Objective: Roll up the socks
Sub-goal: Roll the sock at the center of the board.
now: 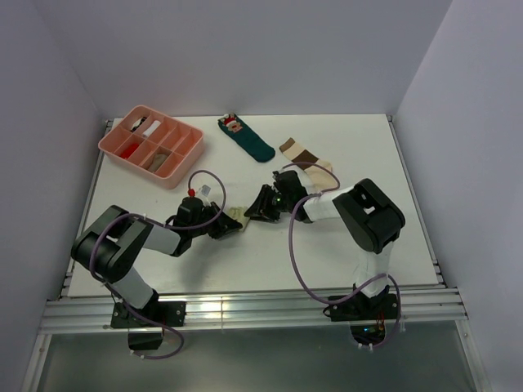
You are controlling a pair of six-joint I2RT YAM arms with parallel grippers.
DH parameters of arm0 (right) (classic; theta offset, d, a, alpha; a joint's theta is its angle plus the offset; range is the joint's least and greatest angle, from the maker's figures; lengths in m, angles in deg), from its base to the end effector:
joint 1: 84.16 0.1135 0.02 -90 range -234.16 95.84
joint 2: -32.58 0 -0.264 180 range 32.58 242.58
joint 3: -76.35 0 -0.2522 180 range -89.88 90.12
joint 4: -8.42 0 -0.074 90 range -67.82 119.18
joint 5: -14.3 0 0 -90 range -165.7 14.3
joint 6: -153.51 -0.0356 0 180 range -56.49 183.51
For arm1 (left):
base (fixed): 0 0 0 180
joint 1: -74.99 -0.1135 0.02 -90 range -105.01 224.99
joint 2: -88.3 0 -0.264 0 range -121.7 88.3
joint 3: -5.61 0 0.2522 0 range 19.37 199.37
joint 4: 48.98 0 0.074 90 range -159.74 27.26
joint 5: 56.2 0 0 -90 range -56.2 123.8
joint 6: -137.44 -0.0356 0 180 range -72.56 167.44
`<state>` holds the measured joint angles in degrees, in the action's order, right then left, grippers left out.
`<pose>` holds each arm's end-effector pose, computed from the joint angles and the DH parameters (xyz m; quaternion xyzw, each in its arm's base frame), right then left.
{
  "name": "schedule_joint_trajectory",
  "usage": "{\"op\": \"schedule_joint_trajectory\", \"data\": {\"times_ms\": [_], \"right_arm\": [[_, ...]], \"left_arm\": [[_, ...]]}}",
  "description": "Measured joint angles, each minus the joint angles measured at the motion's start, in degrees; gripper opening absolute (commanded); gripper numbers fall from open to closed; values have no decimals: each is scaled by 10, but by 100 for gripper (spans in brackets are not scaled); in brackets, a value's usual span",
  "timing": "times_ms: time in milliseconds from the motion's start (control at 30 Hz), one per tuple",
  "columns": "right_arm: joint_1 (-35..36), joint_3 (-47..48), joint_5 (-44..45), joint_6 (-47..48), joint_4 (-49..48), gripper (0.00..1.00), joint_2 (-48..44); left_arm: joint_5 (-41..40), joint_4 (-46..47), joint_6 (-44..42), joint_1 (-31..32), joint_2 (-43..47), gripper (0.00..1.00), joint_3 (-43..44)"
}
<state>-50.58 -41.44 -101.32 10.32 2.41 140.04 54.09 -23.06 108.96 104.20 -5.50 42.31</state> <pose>0.2905 0.2114 0.1191 0.0564 0.8843 0.4327 0.1661 0.2265 -0.1408 0.1096 -0.1555 0.8477 -0.4518 0.2304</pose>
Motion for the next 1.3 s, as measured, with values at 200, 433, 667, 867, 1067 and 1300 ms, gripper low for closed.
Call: {"op": "schedule_joint_trajectory", "data": {"times_ms": [200,433,667,867,1067,1300], "right_arm": [[0,3,-19,-2,-29,4,19],[0,15,-9,17,10,0,11],[10,80,29,53,151,0,3],[19,130,68,67,258,0,3],[24,150,83,68,314,0,3],[27,161,87,68,342,0,3]], "left_arm": [[7,8,9,0,-9,1,0],[-3,-27,-11,0,2,37,10],[-101,-165,-84,47,55,49,66],[-243,-263,-155,134,80,54,114],[-410,-307,-240,242,92,52,153],[-547,-314,-334,322,40,50,215]]}}
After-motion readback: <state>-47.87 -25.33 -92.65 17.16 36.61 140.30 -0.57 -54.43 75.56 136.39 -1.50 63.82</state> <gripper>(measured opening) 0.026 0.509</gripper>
